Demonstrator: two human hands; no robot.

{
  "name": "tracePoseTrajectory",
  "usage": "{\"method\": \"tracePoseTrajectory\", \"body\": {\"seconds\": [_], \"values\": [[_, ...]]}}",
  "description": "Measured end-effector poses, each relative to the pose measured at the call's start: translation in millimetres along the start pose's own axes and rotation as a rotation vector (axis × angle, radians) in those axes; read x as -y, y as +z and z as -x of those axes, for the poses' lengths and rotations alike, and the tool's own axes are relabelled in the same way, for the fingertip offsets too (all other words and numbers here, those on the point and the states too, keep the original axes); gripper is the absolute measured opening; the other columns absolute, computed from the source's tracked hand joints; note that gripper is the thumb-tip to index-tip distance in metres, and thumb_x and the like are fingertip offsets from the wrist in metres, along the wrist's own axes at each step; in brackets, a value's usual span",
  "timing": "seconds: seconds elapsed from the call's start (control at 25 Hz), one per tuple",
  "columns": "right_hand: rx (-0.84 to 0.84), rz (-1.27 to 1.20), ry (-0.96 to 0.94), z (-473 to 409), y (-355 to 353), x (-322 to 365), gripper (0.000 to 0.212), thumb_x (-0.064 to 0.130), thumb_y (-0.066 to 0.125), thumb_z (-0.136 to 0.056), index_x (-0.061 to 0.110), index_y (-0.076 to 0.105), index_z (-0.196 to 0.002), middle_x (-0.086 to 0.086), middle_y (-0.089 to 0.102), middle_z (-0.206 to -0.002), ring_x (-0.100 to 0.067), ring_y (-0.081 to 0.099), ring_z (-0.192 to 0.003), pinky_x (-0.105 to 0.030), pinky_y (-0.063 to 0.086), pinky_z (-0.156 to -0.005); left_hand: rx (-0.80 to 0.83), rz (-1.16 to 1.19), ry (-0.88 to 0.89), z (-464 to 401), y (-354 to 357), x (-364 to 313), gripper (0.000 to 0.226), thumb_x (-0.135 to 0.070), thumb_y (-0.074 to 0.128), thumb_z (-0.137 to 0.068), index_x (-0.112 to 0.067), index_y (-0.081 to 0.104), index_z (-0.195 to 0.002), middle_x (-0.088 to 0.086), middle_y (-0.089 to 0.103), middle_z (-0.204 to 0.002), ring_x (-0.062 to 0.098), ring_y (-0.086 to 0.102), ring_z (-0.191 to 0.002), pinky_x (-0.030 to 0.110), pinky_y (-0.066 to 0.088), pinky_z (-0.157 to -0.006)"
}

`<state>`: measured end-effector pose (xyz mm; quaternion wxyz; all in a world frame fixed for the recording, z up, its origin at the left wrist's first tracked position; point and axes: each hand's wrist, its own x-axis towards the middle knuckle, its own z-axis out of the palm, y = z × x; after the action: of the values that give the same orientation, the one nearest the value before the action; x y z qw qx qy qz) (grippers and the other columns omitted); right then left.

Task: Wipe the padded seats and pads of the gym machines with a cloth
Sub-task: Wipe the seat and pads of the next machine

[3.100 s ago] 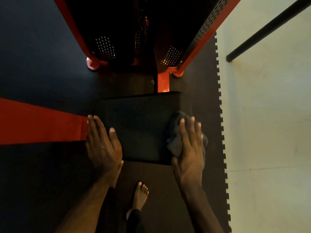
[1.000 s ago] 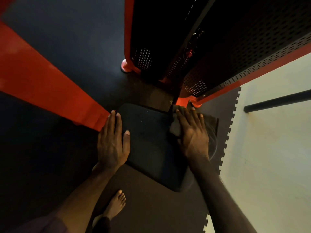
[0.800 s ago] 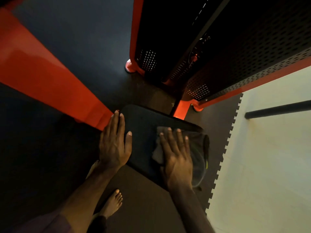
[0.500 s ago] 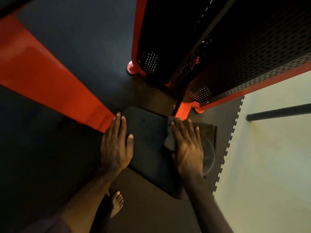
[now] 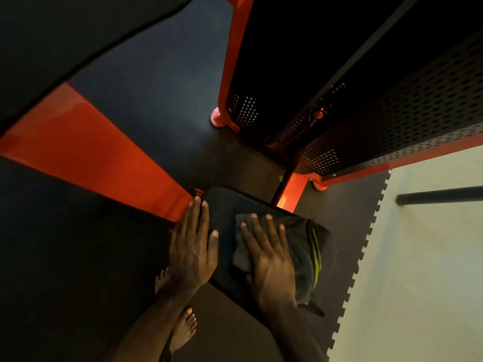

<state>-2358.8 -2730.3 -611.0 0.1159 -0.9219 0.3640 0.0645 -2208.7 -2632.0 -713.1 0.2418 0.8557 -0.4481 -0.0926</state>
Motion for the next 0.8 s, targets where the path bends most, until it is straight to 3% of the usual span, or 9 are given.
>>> {"method": "tracePoseTrajectory", "body": {"seconds": [0.08,0.16,0.28,0.36,0.48,0.6,0.68,0.8], "values": [[0.012,0.038,-0.098,-48,4,2,0.101,0.025,0.084,-0.068,0.019,0.043,-0.159,-0.006,0.033,-0.17,-0.035,0.023,-0.159,-0.054,0.021,-0.128,0.013,0.005,-0.002,-2,1,-1,0.063,-0.036,0.041,-0.11,-0.005,0.03,-0.164,0.012,0.022,-0.174,0.026,0.023,-0.161,0.051,0.038,-0.119],[0.07,0.079,-0.067,-81,1,-14,0.103,0.026,0.086,-0.067,0.021,0.042,-0.16,-0.006,0.033,-0.17,-0.035,0.027,-0.158,-0.055,0.024,-0.128,0.02,0.004,-0.007,-2,0,-1,0.063,-0.035,0.043,-0.109,-0.006,0.031,-0.164,0.012,0.022,-0.174,0.025,0.022,-0.161,0.051,0.038,-0.12],[0.024,0.058,0.043,-47,-6,-24,0.107,0.023,0.085,-0.066,0.022,0.037,-0.162,-0.004,0.026,-0.172,-0.032,0.019,-0.16,-0.053,0.018,-0.129,0.017,-0.005,-0.015,-2,-3,-4,0.064,-0.034,0.044,-0.108,-0.007,0.03,-0.164,0.011,0.022,-0.174,0.025,0.023,-0.161,0.052,0.039,-0.119],[0.02,-0.008,0.001,-15,-1,-7,0.107,0.022,0.083,-0.063,0.021,0.04,-0.161,-0.004,0.027,-0.172,-0.032,0.016,-0.161,-0.053,0.015,-0.128,0.026,-0.005,-0.027,-2,-3,-5,0.064,-0.035,0.042,-0.108,-0.006,0.03,-0.164,0.011,0.022,-0.174,0.025,0.024,-0.161,0.052,0.04,-0.118],[0.024,0.0,-0.176,-62,10,8,0.09,0.028,0.077,-0.076,0.023,0.044,-0.159,-0.003,0.032,-0.17,-0.032,0.02,-0.16,-0.052,0.018,-0.128,0.019,0.009,-0.019,-3,-2,-3,0.062,-0.033,0.044,-0.108,-0.005,0.034,-0.162,0.012,0.025,-0.173,0.026,0.026,-0.16,0.053,0.041,-0.117],[0.123,0.051,-0.118,-101,6,-8,0.1,0.023,0.083,-0.071,0.024,0.039,-0.161,-0.002,0.028,-0.172,-0.031,0.021,-0.16,-0.053,0.021,-0.129,0.009,0.035,-0.011,-4,-2,-2,0.063,-0.029,0.049,-0.106,-0.005,0.034,-0.163,0.012,0.025,-0.173,0.027,0.025,-0.16,0.054,0.039,-0.119],[0.085,0.021,-0.057,-76,-2,-16,0.101,0.022,0.08,-0.069,0.024,0.038,-0.161,-0.002,0.026,-0.173,-0.03,0.018,-0.161,-0.053,0.021,-0.129,0.002,0.045,-0.023,-3,-2,-4,0.065,-0.029,0.05,-0.106,-0.005,0.031,-0.163,0.011,0.023,-0.174,0.027,0.025,-0.16,0.054,0.037,-0.12],[0.125,-0.024,-0.184,-31,-1,-10,0.098,0.027,0.077,-0.07,0.024,0.04,-0.16,-0.001,0.026,-0.173,-0.03,0.015,-0.161,-0.053,0.016,-0.127,0.001,0.055,-0.01,-4,-1,-1,0.064,-0.027,0.049,-0.107,-0.005,0.031,-0.163,0.012,0.022,-0.174,0.029,0.025,-0.16,0.055,0.037,-0.12]]}}
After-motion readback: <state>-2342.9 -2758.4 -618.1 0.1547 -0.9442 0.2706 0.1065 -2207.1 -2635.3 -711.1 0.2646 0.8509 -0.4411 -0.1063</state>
